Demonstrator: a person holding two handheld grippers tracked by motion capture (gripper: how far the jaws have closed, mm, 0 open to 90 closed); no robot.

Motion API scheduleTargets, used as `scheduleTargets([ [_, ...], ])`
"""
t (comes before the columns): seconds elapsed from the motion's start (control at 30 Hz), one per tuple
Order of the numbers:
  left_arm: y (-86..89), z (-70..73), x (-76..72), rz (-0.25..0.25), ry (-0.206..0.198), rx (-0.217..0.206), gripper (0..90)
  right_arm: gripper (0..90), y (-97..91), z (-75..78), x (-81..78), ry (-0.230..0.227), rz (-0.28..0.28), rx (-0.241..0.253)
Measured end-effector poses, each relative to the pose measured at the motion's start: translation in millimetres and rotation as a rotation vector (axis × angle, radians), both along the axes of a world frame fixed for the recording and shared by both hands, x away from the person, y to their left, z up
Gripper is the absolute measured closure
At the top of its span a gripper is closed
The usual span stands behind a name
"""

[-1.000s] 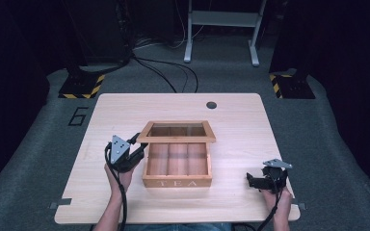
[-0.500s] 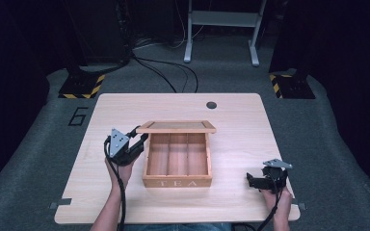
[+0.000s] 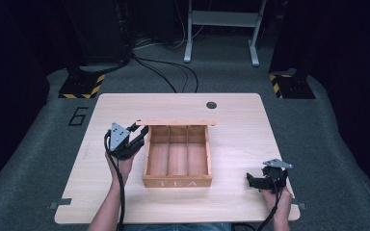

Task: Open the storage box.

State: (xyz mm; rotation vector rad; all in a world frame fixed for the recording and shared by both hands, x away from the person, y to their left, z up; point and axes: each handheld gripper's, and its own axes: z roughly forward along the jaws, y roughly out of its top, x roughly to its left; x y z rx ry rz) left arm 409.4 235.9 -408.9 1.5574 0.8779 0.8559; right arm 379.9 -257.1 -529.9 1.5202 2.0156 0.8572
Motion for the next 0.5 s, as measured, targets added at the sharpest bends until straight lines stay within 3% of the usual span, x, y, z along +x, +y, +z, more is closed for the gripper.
scheduleTargets([
  [0.27, 1.3, 7.9, 9.1, -0.008, 0.007, 0.009, 62.7, 0.4, 0.0, 0.0, 0.0, 0.0, 0.0, 0.0],
  [0.5, 2.5, 12.7, 16.7, -0.018, 0.016, -0.008, 62.7, 0.4, 0.0, 0.0, 0.0, 0.0, 0.0, 0.0],
])
